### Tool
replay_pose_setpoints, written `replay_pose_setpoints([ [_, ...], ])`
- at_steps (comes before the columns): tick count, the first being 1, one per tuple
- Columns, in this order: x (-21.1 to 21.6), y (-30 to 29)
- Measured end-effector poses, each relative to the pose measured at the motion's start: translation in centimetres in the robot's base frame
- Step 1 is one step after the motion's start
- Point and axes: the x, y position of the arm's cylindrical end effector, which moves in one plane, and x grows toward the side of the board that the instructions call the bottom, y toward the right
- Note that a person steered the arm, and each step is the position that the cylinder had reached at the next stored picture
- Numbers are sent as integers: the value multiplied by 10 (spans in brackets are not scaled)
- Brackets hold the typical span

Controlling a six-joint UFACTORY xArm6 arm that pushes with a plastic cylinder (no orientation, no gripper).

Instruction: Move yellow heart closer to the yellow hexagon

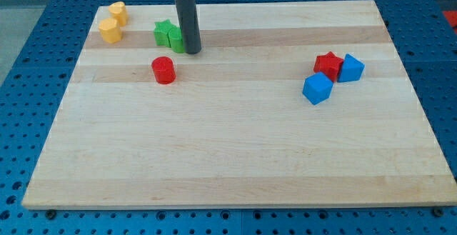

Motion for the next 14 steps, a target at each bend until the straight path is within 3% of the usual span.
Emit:
replay_pose_setpoints([
  [2,14,-19],
  [3,19,-57],
  [5,19,-188],
  [6,18,-214],
  [8,2,-215],
  [12,-117,-195],
  [14,-133,-169],
])
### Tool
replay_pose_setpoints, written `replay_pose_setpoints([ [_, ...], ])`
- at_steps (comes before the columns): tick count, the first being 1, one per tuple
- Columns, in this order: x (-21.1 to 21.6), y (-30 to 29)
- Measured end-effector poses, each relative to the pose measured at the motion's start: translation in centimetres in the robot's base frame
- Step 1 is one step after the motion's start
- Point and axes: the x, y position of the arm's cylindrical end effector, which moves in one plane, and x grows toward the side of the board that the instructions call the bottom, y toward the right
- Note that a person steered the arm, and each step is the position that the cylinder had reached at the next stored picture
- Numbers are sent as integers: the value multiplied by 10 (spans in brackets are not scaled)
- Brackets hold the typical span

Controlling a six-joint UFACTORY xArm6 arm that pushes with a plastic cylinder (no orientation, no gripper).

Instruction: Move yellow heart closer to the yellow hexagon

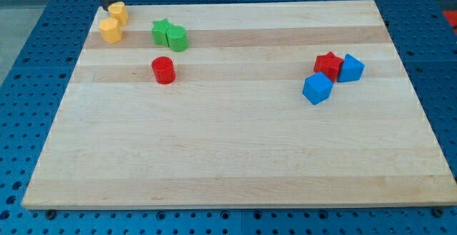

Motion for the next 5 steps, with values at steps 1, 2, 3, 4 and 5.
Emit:
replay_pose_setpoints([
  [1,0,41],
  [2,5,62],
  [3,18,59],
  [4,-1,58],
  [5,-1,54],
])
